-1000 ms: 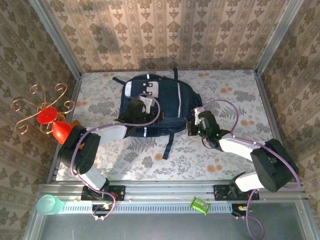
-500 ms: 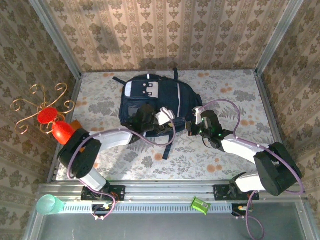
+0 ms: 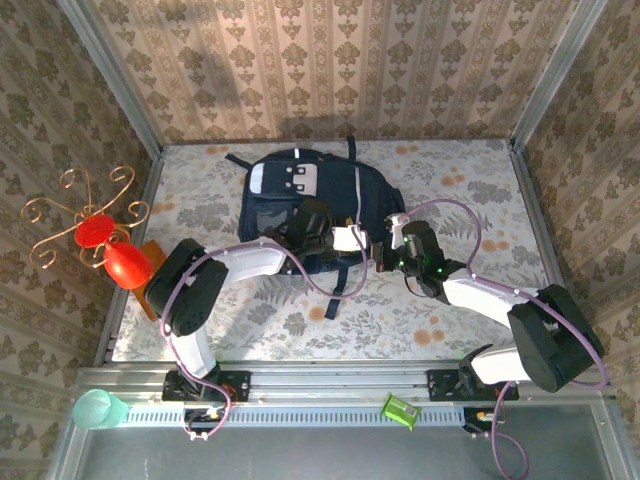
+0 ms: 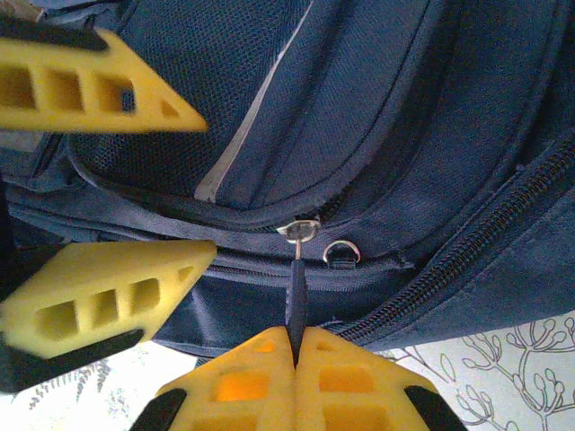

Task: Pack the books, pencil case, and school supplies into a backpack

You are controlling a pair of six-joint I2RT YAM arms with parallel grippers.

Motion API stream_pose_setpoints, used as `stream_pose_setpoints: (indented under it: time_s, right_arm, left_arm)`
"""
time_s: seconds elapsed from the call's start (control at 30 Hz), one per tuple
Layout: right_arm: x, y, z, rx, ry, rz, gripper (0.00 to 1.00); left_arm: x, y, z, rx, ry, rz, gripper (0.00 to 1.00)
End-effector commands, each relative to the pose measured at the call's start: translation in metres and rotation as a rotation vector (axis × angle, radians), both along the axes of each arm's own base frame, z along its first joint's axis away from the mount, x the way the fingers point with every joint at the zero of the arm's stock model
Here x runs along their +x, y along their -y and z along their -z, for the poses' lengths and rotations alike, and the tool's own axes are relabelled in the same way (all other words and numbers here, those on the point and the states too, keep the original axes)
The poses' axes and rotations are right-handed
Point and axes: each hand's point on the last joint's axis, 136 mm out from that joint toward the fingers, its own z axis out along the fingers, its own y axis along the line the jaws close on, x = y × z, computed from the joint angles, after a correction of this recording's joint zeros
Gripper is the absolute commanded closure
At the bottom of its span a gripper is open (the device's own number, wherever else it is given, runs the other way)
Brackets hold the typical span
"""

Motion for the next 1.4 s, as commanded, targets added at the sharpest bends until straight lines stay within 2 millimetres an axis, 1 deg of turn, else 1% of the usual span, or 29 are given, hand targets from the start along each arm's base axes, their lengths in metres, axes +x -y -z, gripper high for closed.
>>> stream_pose_setpoints:
  time_s: [0.0,0.13,0.23,0.3,0.4,0.53,0.63,0.87,1.03,1.17,1.23,1.37]
  right_arm:
    - [-0.006,-0.006,-0.005,0.043,0.002,-0.031,1.0]
    - [-0.003,-0.006,-0.001,0.034,0.008,-0.033,1.0]
    - [0.002,-0.007,0.0,0.046,0.021,-0.04,1.0]
    - [0.004,-0.011,0.007,0.052,0.01,-0.068,1.0]
    - [0.007,-0.018,0.009,0.066,0.011,-0.11,0.99]
    - [0.013,-0.022,0.014,0.062,0.016,-0.131,0.96]
    - [0.016,-0.026,0.014,0.074,0.025,-0.141,0.94]
    - [0.02,-0.025,0.018,0.081,0.031,-0.127,0.89]
    - [0.023,-0.026,0.019,0.087,0.038,-0.118,0.83]
    - [0.025,-0.026,0.015,0.098,0.054,-0.116,0.82]
    - [0.027,-0.025,0.012,0.093,0.065,-0.108,0.84]
    - [0.027,-0.017,0.007,0.074,0.085,-0.069,0.99]
  left_arm:
    - [0.003,-0.001,0.007,0.07,0.031,0.021,0.61]
    - [0.001,-0.001,0.01,0.076,0.021,0.032,0.79]
    - [-0.003,0.001,0.003,0.044,0.006,0.042,0.91]
    - [-0.004,0.001,0.001,0.032,-0.001,0.044,1.0]
    - [-0.008,0.0,-0.003,0.015,-0.014,0.058,1.0]
    - [-0.018,0.0,-0.012,-0.027,-0.053,0.095,1.0]
    - [-0.019,0.0,-0.019,-0.053,-0.071,0.102,1.0]
    - [-0.02,0.0,-0.022,-0.069,-0.08,0.107,1.0]
    - [-0.02,0.0,-0.023,-0.076,-0.083,0.107,1.0]
    - [-0.021,-0.001,-0.022,-0.076,-0.086,0.107,1.0]
    - [-0.022,-0.001,-0.022,-0.075,-0.088,0.108,1.0]
    - [-0.021,-0.004,-0.021,-0.072,-0.091,0.102,1.0]
